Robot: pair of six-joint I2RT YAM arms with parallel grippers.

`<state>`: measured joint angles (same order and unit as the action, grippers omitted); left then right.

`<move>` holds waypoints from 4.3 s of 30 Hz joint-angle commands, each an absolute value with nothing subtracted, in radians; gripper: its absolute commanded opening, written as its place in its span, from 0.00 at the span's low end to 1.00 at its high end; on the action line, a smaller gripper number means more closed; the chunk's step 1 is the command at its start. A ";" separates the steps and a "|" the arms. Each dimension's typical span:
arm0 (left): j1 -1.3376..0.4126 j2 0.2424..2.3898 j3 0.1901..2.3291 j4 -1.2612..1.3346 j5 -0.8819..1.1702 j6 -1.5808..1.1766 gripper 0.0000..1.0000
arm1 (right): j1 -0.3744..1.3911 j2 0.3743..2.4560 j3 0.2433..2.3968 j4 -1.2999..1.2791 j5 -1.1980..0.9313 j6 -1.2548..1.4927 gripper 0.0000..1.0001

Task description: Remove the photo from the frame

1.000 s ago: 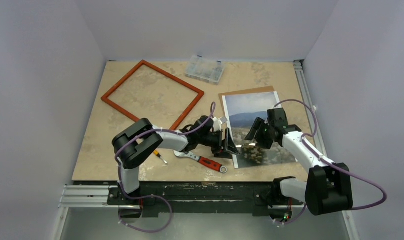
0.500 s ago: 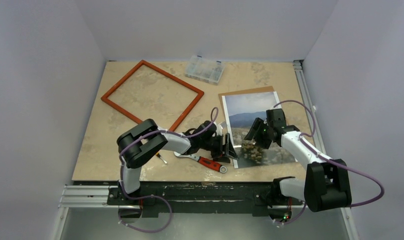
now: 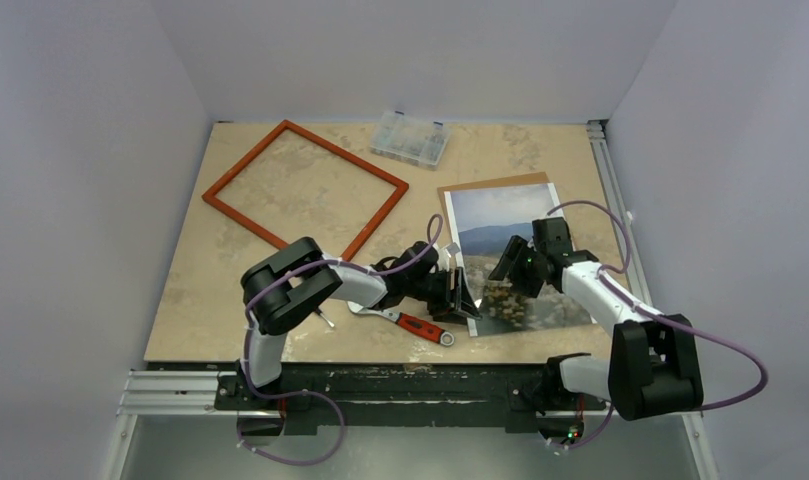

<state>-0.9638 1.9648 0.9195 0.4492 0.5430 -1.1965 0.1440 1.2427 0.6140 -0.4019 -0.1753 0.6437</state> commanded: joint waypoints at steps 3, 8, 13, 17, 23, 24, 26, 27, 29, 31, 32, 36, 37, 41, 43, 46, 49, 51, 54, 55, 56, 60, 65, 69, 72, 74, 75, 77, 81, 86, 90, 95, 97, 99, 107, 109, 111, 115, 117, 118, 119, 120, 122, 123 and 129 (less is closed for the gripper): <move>-0.969 1.924 0.927 0.529 0.555 -1.230 0.47 | 0.148 1.252 0.598 -0.374 -0.177 0.635 0.58; -0.969 1.899 0.905 0.601 0.564 -1.279 0.40 | 0.149 1.253 0.594 -0.369 -0.181 0.635 0.58; -0.969 1.890 0.907 0.631 0.569 -1.296 0.43 | 0.148 1.261 0.581 -0.360 -0.182 0.632 0.58; -0.969 1.882 0.911 0.632 0.563 -1.304 0.49 | 0.149 1.264 0.578 -0.362 -0.183 0.630 0.58; -0.968 1.895 0.965 0.520 0.571 -1.288 0.37 | 0.154 1.235 0.589 -0.390 -0.170 0.622 0.58; -0.968 1.898 0.975 0.498 0.575 -1.282 0.32 | 0.156 1.230 0.594 -0.398 -0.164 0.620 0.58; -0.968 1.896 0.985 0.439 0.574 -1.268 0.27 | 0.158 1.215 0.602 -0.417 -0.157 0.617 0.58; -0.968 1.891 0.982 0.424 0.570 -1.262 0.25 | 0.159 1.209 0.606 -0.427 -0.155 0.614 0.58; -0.967 1.886 0.976 0.396 0.564 -1.249 0.20 | 0.164 1.195 0.617 -0.446 -0.152 0.608 0.63; -0.963 1.886 0.982 0.375 0.565 -1.243 0.17 | 0.176 1.175 0.631 -0.476 -0.125 0.606 0.69; -0.960 1.889 0.984 0.371 0.571 -1.241 0.15 | 0.184 1.164 0.638 -0.494 -0.105 0.606 0.71; -0.953 1.893 0.994 0.329 0.587 -1.237 0.08 | 0.220 1.122 0.671 -0.593 -0.030 0.637 0.72; -0.952 1.891 0.995 0.323 0.590 -1.234 0.08 | 0.228 1.108 0.676 -0.621 -0.008 0.654 0.72; -0.947 1.891 0.998 0.310 0.598 -1.232 0.02 | 0.242 0.996 0.666 -0.718 0.009 0.768 0.71; -0.946 1.892 1.004 0.306 0.608 -1.237 0.00 | 0.244 0.942 0.647 -0.763 0.005 0.805 0.71; -0.945 1.885 1.010 0.291 0.613 -1.239 0.00 | 0.244 0.879 0.621 -0.830 0.002 0.819 0.72; -0.945 1.870 1.008 0.256 0.597 -1.216 0.09 | 0.243 0.855 0.601 -0.853 0.003 0.804 0.74; -0.945 1.868 1.007 0.237 0.588 -1.196 0.25 | 0.244 0.872 0.590 -0.837 -0.021 0.794 0.74; -0.946 1.881 1.002 0.267 0.588 -1.192 0.38 | 0.243 0.880 0.573 -0.771 -0.031 0.797 0.71; -0.945 1.887 0.999 0.283 0.586 -1.198 0.41 | 0.244 0.879 0.565 -0.742 -0.009 0.802 0.68; -0.945 1.891 0.995 0.297 0.583 -1.204 0.44 | 0.243 0.881 0.560 -0.721 -0.004 0.803 0.64; -0.946 1.895 0.973 0.309 0.546 -1.191 0.47 | 0.244 0.935 0.546 -0.649 -0.003 0.809 0.43; -0.950 1.947 0.970 0.356 0.529 -1.201 0.34 | 0.244 0.990 0.552 -0.623 0.011 0.788 0.33; -0.966 1.950 0.953 0.373 0.502 -1.197 0.28 | 0.244 0.991 0.555 -0.621 0.016 0.781 0.33; -0.968 1.942 0.944 0.333 0.474 -1.169 0.26 | 0.244 0.992 0.552 -0.616 0.005 0.780 0.33; -0.971 1.929 0.925 0.324 0.451 -1.160 0.26 | 0.244 0.991 0.549 -0.612 0.003 0.778 0.33; -0.972 1.924 0.924 0.315 0.441 -1.156 0.26 | 0.242 0.992 0.549 -0.613 0.006 0.778 0.33; -0.974 1.932 0.926 0.317 0.441 -1.160 0.26 | 0.244 0.992 0.549 -0.614 0.008 0.780 0.33; -0.981 1.970 0.923 0.375 0.446 -1.204 0.25 | 0.244 0.987 0.548 -0.620 0.009 0.781 0.33; -0.984 2.011 0.918 0.456 0.457 -1.249 0.25 | 0.243 0.984 0.552 -0.629 0.014 0.777 0.33; -0.990 2.016 0.926 0.468 0.463 -1.259 0.24 | 0.243 0.984 0.553 -0.626 0.009 0.778 0.33; -0.989 1.999 0.920 0.488 0.455 -1.256 0.19 | 0.244 0.988 0.547 -0.616 0.003 0.776 0.33; -0.990 1.998 0.911 0.524 0.454 -1.264 0.19 | 0.243 0.992 0.547 -0.611 0.002 0.774 0.33; -0.989 2.001 0.906 0.544 0.455 -1.276 0.19 | 0.243 0.993 0.546 -0.612 0.002 0.769 0.33; -0.989 1.971 0.896 0.610 0.456 -1.307 0.00 | 0.244 0.971 0.584 -0.662 0.003 0.716 0.42; -0.988 1.955 0.891 0.630 0.465 -1.338 0.00 | 0.243 0.955 0.593 -0.673 0.003 0.712 0.45; -0.989 1.929 0.890 0.612 0.471 -1.355 0.00 | 0.243 0.943 0.614 -0.696 0.002 0.707 0.47; -0.988 1.847 0.893 0.499 0.461 -1.321 0.00 | 0.243 0.931 0.655 -0.734 0.009 0.690 0.49; -0.988 1.806 0.907 0.425 0.452 -1.283 0.00 | 0.243 0.925 0.673 -0.744 0.006 0.678 0.52; -0.987 1.787 0.919 0.379 0.451 -1.265 0.00 | 0.243 0.920 0.680 -0.749 0.005 0.673 0.54; -0.983 1.773 0.932 0.343 0.455 -1.251 0.00 | 0.245 0.917 0.687 -0.754 0.007 0.669 0.56; -0.980 1.759 0.945 0.313 0.458 -1.237 0.00 | 0.245 0.913 0.693 -0.758 0.008 0.665 0.57; -0.975 1.732 0.968 0.236 0.449 -1.205 0.00 | 0.245 0.908 0.704 -0.765 0.013 0.660 0.60; -0.973 1.730 0.987 0.186 0.446 -1.178 0.00 | 0.245 0.907 0.705 -0.767 0.015 0.660 0.61; -0.969 1.718 1.012 0.018 0.436 -1.097 0.00 | 0.245 0.921 0.714 -0.764 0.007 0.653 0.61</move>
